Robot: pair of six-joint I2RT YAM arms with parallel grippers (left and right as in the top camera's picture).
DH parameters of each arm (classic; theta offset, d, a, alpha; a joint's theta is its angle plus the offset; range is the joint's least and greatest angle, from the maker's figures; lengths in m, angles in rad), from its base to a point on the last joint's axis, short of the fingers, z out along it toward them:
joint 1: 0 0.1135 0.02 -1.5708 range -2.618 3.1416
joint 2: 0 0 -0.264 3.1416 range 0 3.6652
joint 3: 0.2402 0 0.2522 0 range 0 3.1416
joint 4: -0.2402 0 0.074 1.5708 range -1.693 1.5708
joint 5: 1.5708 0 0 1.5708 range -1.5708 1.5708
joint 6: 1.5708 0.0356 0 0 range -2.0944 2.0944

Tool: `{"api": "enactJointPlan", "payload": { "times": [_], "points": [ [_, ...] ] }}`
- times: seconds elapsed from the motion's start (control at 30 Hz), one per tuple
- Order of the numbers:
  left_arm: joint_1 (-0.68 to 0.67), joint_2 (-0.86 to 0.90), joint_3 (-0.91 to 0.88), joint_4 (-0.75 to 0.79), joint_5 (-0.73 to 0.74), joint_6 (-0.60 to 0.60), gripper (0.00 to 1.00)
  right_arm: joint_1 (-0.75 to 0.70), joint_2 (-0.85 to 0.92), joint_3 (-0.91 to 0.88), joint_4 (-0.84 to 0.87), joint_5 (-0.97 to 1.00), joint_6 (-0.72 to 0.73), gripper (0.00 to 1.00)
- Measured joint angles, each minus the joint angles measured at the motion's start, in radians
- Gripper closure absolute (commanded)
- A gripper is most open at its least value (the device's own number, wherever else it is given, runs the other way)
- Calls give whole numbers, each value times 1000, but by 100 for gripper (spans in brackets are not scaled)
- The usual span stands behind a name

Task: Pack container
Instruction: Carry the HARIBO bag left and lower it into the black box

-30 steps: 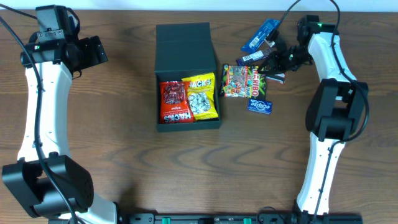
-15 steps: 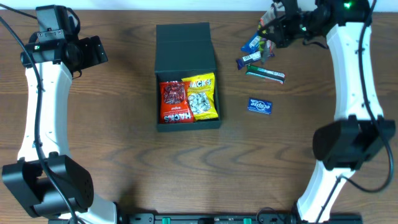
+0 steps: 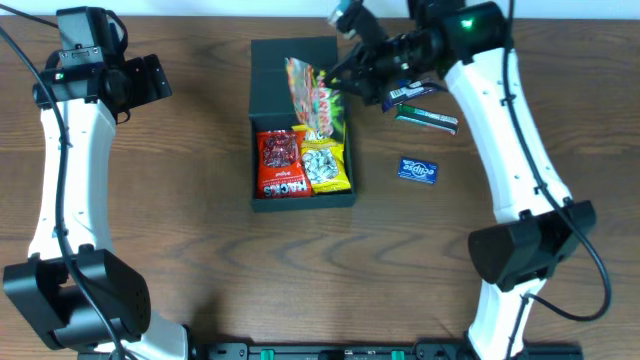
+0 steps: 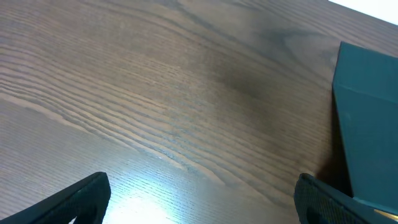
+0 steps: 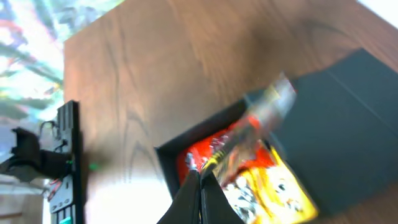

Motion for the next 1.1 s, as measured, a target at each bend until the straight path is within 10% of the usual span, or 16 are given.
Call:
{"api": "enactJointPlan", "payload": {
  "times": [1.1],
  "points": [
    [0, 0, 0, 15, -8, 26, 5, 96, 261, -7, 25, -251, -12, 99]
  ]
}}
